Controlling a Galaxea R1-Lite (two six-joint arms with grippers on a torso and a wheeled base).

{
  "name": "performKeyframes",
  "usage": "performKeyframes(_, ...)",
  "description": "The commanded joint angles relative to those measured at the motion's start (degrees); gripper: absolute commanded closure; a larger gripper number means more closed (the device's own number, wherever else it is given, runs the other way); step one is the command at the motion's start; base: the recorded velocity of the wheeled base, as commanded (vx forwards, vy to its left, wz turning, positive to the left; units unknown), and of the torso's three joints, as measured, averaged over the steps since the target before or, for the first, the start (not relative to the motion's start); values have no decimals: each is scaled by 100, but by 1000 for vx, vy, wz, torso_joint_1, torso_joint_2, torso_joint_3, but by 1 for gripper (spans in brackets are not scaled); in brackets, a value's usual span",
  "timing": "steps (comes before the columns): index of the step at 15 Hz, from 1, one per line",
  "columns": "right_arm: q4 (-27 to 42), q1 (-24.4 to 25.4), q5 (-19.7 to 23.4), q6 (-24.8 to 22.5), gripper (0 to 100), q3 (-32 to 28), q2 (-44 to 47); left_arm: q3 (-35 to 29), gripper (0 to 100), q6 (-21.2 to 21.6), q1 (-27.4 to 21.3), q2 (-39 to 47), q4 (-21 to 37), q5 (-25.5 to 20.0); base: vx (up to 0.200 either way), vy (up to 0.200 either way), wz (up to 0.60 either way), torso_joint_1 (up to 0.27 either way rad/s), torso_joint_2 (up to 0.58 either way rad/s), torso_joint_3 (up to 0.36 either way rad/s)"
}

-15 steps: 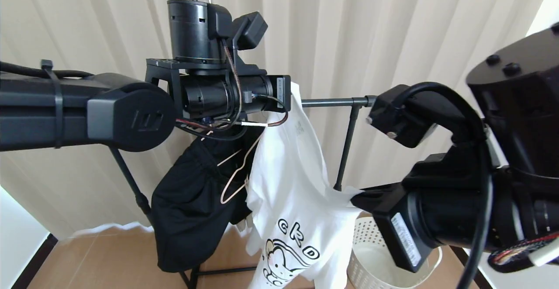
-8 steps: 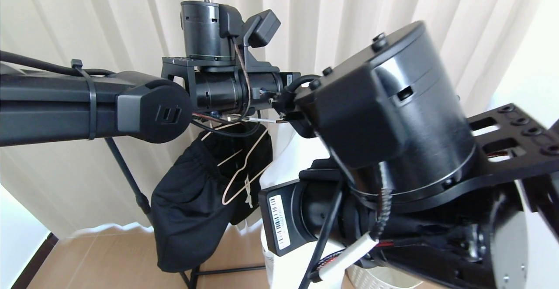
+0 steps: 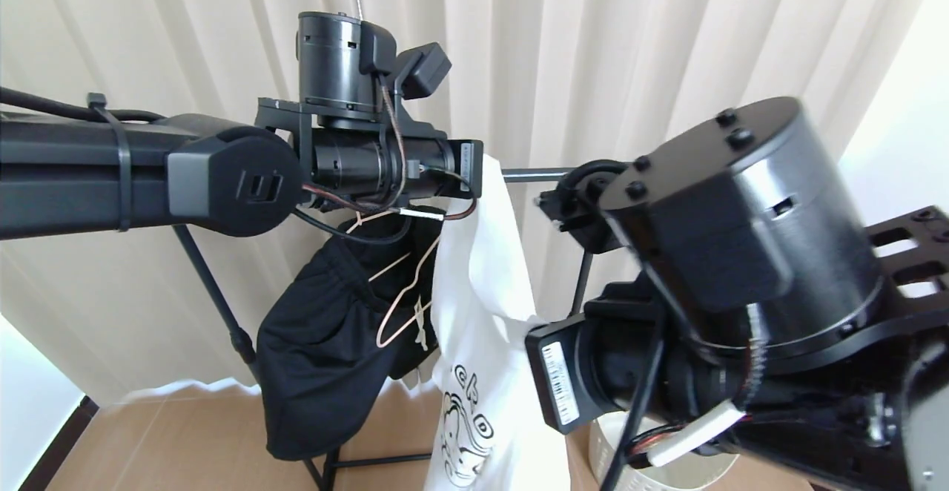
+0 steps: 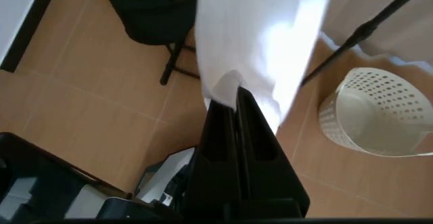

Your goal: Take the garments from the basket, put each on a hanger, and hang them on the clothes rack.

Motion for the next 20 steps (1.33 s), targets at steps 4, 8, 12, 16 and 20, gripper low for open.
performKeyframes(4, -188, -1277, -117, -619, 100, 211, -537, 60, 100, 165, 7, -894, 1874, 998, 0, 0, 0, 0, 0, 0)
performKeyframes(8, -988, -1707, -108, -742, 100, -624, 492, 1220, 100, 200, -599, -1527, 2384, 1965, 0, 0, 0, 0, 0, 0)
performKeyframes(12, -1278, -1707, -99, -716, 100, -1811, 1511, 2213, 100, -503, -1592, -1676, 2349, 2238, 0, 0, 0, 0, 0, 0)
performKeyframes(16, -1673, -1707, -47, -707, 100, -2321, 2126, 1958, 100, -1487, -2480, -1500, 2094, 2185, 0, 0, 0, 0, 0, 0)
performKeyframes(20, -1735, -1699, -29, -514, 100, -2206, 2082, 1879, 100, -1821, -2656, -1228, 1619, 2246, 0, 0, 0, 0, 0, 0)
